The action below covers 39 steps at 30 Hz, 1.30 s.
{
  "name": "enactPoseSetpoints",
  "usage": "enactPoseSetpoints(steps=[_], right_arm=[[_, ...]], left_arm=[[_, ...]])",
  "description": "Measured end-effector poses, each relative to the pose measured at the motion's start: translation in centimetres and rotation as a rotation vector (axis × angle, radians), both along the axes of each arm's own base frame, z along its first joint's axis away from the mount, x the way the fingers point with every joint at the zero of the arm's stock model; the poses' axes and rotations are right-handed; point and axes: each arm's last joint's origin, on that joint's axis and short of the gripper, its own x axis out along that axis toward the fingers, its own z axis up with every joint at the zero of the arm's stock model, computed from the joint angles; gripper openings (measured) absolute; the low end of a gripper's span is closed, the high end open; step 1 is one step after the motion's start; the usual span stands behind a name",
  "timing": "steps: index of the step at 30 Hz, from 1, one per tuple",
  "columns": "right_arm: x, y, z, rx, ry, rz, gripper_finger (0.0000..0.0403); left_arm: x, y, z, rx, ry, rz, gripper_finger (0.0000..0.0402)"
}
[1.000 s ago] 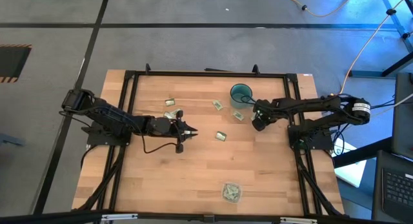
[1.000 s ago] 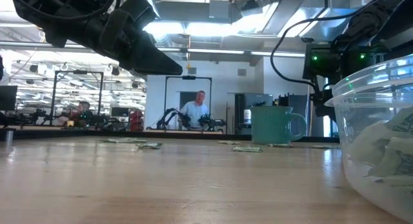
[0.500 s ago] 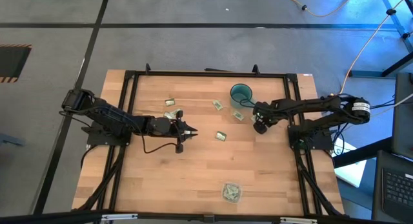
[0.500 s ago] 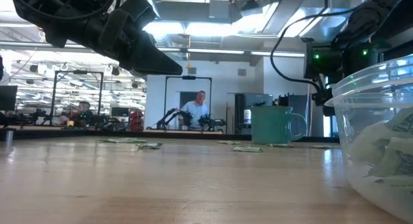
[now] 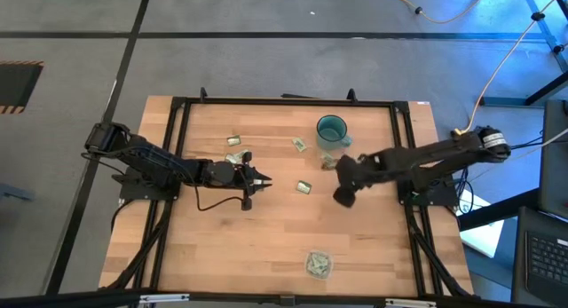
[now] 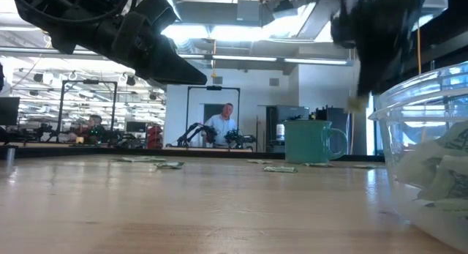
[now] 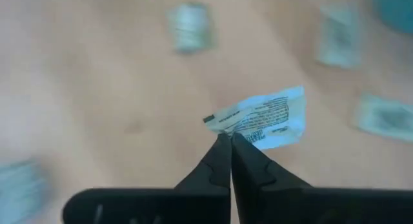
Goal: Pick and place items into bin
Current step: Put the light green stevia packet into the transparent bin
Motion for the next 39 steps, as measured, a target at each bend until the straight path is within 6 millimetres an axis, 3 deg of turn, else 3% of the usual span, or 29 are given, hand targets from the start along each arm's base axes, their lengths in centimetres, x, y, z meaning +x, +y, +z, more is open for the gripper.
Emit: enactPoseSetpoints(steps=[4,8,19,25,30,39], right_arm=[[1.1,4.0,2.1,0.029,-0.126,0.156,0.0],[2.1,7.8,2.7,0.036,-0.15,0.283,0.0],[6.7,17.4,0.0,0.061,-0.042,0.471,0.0],[7.9,21.4,-0.8,0.066,0.012,0.484,0.0],[8.4,23.4,-1.7,0.075,0.018,0.487,0.0],[8.5,23.4,-2.6,0.089,0.049,0.416,0.0]], left_arm=[[0.0,0.0,0.0,0.034,0.004,-0.011,0.0072],[0.0,0.0,0.0,0.042,0.005,-0.014,0.0072],[0.0,0.0,0.0,0.038,0.008,-0.013,0.0072],[0.0,0.0,-0.1,-0.018,0.006,0.002,0.0072],[-0.1,0.0,-0.3,-0.06,0.024,0.018,0.0072],[-0.2,0.0,-0.6,-0.083,0.051,0.029,0.0072]])
